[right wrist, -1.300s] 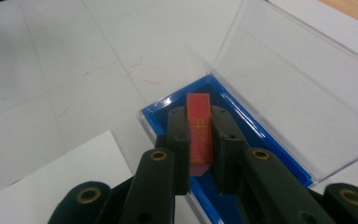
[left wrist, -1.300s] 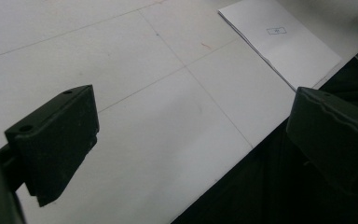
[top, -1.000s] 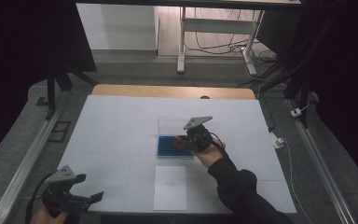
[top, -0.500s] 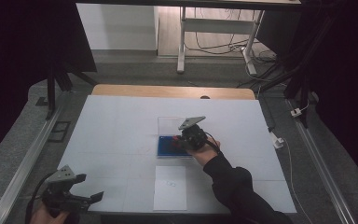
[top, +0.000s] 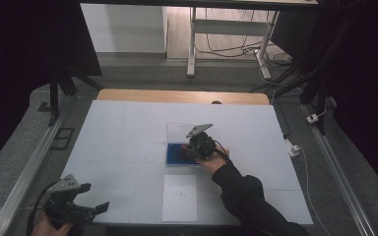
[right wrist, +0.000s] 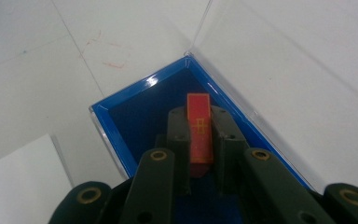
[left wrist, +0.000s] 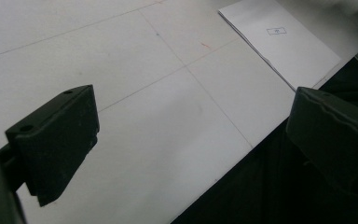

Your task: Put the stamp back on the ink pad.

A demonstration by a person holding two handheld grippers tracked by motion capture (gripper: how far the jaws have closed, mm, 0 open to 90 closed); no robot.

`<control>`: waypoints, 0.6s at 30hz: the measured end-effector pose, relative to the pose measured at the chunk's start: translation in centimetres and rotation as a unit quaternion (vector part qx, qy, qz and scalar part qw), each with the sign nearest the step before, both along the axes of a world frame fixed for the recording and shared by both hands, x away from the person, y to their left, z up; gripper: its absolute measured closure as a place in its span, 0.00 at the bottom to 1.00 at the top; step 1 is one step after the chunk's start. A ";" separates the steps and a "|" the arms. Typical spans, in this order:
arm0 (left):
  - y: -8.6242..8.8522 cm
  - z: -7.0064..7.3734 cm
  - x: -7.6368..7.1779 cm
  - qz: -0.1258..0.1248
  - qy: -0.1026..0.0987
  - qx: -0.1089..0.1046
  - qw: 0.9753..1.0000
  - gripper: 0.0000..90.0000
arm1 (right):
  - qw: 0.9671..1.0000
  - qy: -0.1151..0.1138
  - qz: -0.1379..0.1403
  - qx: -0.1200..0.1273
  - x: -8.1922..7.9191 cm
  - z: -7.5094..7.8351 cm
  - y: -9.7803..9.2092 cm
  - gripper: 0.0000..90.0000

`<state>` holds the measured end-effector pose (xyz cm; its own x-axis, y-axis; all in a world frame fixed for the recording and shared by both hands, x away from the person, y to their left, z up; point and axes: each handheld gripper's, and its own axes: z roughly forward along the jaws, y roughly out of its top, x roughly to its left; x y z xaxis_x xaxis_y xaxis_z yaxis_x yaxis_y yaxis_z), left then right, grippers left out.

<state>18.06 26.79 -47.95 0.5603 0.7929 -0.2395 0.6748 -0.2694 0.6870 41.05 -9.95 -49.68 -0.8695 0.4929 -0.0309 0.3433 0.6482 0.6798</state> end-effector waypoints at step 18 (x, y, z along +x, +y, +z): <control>0.0 0.0 0.0 -0.001 -0.002 0.000 1.000 0.03 | 0.999 -0.010 -0.013 0.033 -0.2 1.4 -0.4 0.70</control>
<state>18.01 26.81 -47.94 0.5624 0.7919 -0.2380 0.6719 -0.2699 0.6897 40.81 -10.35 -48.27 -0.8557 0.5172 -0.0158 0.3449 0.5928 0.7278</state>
